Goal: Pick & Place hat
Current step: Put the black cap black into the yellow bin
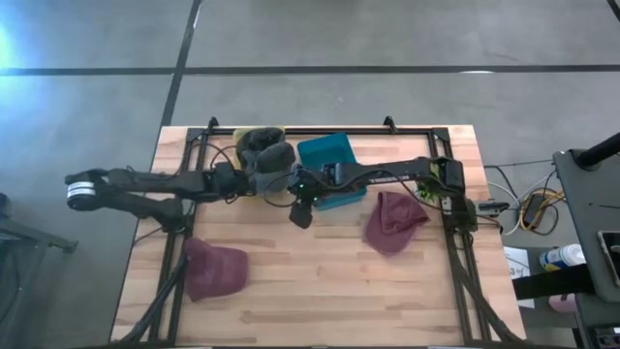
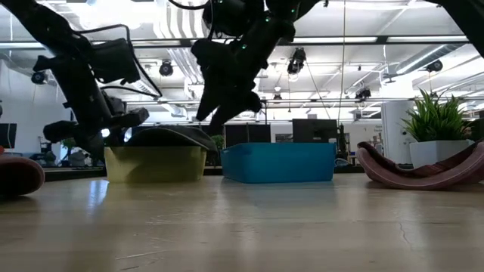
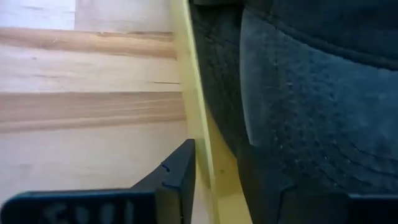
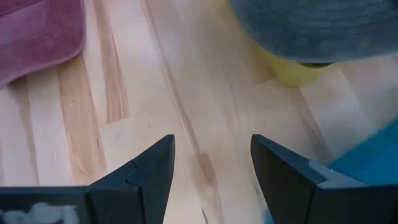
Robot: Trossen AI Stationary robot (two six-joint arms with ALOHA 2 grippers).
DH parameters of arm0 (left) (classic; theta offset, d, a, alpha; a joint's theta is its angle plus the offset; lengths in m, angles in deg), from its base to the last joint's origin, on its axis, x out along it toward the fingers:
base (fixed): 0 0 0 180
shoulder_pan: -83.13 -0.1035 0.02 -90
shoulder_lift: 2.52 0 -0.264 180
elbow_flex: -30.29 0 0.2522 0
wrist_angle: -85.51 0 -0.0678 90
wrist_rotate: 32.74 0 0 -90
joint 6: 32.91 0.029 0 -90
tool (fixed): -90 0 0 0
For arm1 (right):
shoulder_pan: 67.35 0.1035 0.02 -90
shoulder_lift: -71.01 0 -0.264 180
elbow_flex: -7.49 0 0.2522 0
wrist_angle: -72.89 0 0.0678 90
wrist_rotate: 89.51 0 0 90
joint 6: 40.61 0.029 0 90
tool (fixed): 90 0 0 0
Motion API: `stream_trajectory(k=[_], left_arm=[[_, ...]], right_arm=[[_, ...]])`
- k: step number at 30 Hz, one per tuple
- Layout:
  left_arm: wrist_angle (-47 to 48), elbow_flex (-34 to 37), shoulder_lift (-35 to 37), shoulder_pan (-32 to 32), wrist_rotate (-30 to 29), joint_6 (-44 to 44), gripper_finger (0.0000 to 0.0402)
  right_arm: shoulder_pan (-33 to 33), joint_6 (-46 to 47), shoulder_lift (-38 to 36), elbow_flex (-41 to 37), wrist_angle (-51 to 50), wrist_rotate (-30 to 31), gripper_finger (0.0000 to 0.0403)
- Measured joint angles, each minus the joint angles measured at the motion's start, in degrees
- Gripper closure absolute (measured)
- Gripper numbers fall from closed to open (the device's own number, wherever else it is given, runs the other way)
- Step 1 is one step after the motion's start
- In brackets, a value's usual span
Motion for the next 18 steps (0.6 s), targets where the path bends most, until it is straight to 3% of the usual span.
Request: stream_trajectory(k=[9, 18], left_arm=[[0.8, -0.5, -3.0, 0.3, 4.3, 3.9, 0.0394], [3.5, -2.0, -1.7, 10.6, 8.0, -3.4, 0.0399]], right_arm=[[-0.2, -2.4, -5.3, -0.2, -5.7, 9.7, 0.0197], [-1.5, -1.0, -7.0, -3.4, -6.4, 6.2, 0.0197]])
